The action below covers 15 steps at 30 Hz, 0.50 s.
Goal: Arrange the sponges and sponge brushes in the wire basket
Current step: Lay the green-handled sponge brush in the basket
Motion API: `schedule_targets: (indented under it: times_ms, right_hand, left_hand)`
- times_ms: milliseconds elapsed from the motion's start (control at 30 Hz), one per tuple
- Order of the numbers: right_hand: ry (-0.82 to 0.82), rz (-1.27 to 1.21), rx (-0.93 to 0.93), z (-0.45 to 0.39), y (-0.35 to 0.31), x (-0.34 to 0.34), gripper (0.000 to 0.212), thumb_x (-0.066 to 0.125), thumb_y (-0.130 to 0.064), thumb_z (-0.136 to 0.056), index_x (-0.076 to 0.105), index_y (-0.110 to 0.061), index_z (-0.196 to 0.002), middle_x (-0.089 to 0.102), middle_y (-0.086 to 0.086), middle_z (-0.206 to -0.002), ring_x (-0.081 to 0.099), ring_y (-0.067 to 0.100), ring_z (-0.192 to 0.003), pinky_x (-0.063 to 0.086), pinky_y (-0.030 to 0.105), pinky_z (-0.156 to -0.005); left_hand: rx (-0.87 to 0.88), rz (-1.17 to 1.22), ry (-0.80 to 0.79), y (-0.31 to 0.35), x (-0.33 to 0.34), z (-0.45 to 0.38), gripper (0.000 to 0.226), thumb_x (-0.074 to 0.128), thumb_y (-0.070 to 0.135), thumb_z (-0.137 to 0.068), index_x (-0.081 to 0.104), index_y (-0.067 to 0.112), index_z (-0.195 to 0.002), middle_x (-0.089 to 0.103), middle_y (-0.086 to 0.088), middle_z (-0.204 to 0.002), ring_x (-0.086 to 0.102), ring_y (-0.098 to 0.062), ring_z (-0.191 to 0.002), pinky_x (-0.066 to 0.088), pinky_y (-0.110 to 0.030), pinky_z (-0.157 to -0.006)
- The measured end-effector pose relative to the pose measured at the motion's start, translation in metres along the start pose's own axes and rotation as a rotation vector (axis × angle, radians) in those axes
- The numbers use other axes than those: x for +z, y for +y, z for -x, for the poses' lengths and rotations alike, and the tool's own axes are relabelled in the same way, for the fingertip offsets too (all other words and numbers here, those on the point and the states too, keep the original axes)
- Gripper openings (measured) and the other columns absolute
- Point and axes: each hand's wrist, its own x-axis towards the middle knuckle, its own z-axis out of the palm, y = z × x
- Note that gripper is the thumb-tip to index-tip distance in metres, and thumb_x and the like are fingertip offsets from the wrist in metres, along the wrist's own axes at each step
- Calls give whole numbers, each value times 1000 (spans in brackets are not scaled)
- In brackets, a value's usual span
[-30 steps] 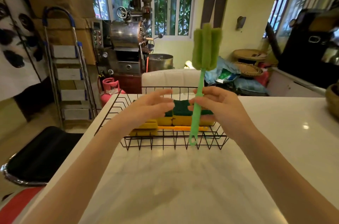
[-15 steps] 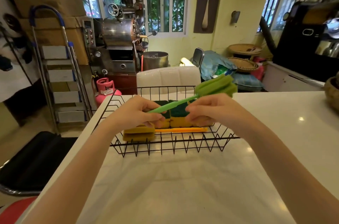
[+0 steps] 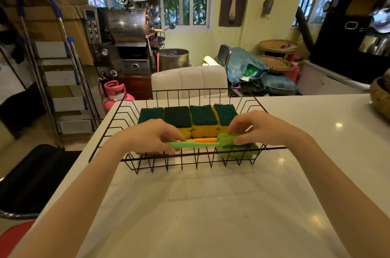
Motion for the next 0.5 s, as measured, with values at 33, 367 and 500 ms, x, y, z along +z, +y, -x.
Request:
schedule_targets:
  times_ms: [33,367,500]
  right_hand:
    - [-9,-6,0,-1,1,2,19,71,-23,-77,66,-24,-95,66,-1,-96,60,9,-88,52,34,-83]
    - [-36,-3,13,-3,-3,6,15,74,-21,-74,64,-28,-84,67,4,-96,60,16,-90,50,32,-79]
    - [-35,18,25,-6,-3,10,13,72,-24,-75,65,-30,-84,67,5,-99,60,20,-93,50,35,-82]
  left_hand:
    - [7,-7,10,2,2,-1,32,61,12,-81,59,30,-107,65,7,-105,60,-9,-98,48,-25,-93]
    - [-111,-22,-114,17,11,-1,36,36,40,-92,56,23,-117,53,7,-112,48,-12,-109,34,-27,-99]
    - [-233,-13,-100,23,14,-2,49,27,47,-91,52,20,-123,46,3,-108,41,-12,-102,29,-25,-93]
